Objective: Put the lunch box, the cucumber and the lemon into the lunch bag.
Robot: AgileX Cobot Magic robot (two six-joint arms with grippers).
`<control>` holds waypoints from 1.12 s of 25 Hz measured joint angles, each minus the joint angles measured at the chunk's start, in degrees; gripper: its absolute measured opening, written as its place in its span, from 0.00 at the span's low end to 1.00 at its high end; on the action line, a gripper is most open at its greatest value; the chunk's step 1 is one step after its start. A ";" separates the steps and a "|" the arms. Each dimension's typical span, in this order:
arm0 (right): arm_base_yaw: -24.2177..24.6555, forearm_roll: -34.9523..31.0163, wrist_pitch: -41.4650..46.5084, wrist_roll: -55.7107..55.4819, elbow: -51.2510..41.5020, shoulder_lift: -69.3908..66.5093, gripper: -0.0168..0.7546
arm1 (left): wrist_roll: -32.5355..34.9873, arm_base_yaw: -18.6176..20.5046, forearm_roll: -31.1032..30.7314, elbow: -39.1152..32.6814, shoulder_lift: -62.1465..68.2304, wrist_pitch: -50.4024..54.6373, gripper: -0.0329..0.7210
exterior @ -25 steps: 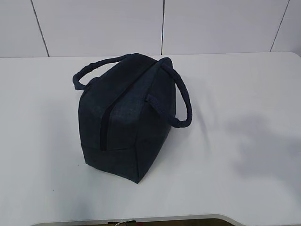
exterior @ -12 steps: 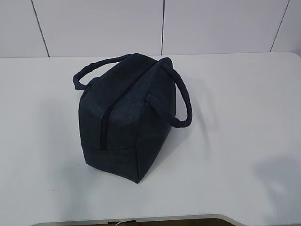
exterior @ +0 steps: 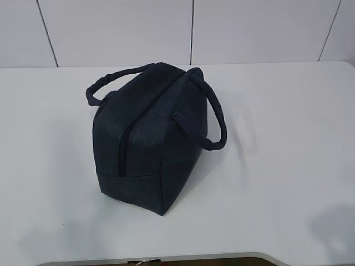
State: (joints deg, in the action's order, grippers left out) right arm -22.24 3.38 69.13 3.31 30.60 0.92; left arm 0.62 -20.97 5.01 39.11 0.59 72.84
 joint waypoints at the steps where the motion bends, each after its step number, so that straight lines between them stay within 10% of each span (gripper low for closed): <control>1: 0.00 0.00 -0.09 0.00 0.00 0.00 0.57 | 0.00 0.00 0.00 -1.27 0.00 -0.12 0.34; 20: 0.98 0.00 -3.68 0.00 -1.87 0.00 0.57 | 0.00 0.15 0.11 -10.25 0.00 -9.09 0.34; 28: 16.46 0.00 -3.76 0.00 -1.87 0.00 0.57 | 0.00 15.82 0.11 -10.25 0.00 -9.09 0.34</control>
State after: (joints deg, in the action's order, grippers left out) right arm -5.78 3.38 65.37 3.31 28.73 0.92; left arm 0.62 -5.15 5.12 28.86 0.59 63.75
